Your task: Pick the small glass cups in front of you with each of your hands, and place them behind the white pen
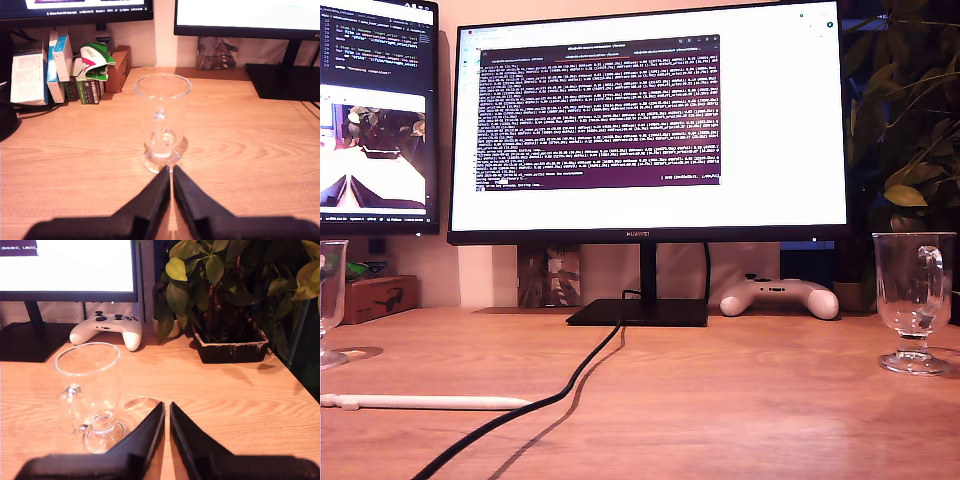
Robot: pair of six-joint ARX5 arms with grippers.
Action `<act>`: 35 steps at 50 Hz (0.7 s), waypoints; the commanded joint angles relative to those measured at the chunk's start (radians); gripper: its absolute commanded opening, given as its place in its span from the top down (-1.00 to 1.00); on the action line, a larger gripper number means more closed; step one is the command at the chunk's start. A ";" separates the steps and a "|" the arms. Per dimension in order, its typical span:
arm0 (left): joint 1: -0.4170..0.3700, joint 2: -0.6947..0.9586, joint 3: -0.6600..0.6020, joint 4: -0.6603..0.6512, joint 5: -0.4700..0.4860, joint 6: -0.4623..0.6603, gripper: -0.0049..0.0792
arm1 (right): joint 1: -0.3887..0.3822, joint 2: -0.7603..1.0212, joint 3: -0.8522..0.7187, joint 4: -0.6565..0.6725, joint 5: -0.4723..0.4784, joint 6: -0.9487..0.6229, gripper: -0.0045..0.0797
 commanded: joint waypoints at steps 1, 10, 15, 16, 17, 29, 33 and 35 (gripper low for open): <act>-0.001 -0.009 -0.025 -0.021 0.000 0.008 0.93 | 0.006 -0.006 -0.016 0.011 0.003 0.001 0.92; -0.001 -0.009 -0.025 -0.021 0.001 0.008 0.93 | 0.006 -0.006 -0.016 0.011 0.003 0.005 0.92; -0.002 -0.009 -0.025 -0.021 0.002 0.007 0.93 | 0.006 -0.006 -0.016 0.011 -0.007 0.044 0.92; -0.002 -0.009 -0.025 -0.021 0.005 -0.021 0.93 | 0.006 -0.006 -0.016 0.011 -0.015 0.085 0.92; -0.002 -0.009 -0.025 -0.021 0.007 -0.028 0.93 | 0.006 -0.006 -0.016 0.011 -0.020 0.106 0.92; -0.002 -0.009 -0.021 0.063 0.148 -0.212 0.93 | 0.011 -0.006 -0.002 0.066 -0.280 0.478 0.92; -0.002 -0.008 -0.005 0.100 0.235 -0.329 0.93 | 0.018 -0.006 0.037 0.043 -0.366 0.507 0.92; -0.002 -0.008 0.013 0.098 0.268 -0.329 0.93 | 0.024 -0.006 0.069 0.013 -0.382 0.507 0.92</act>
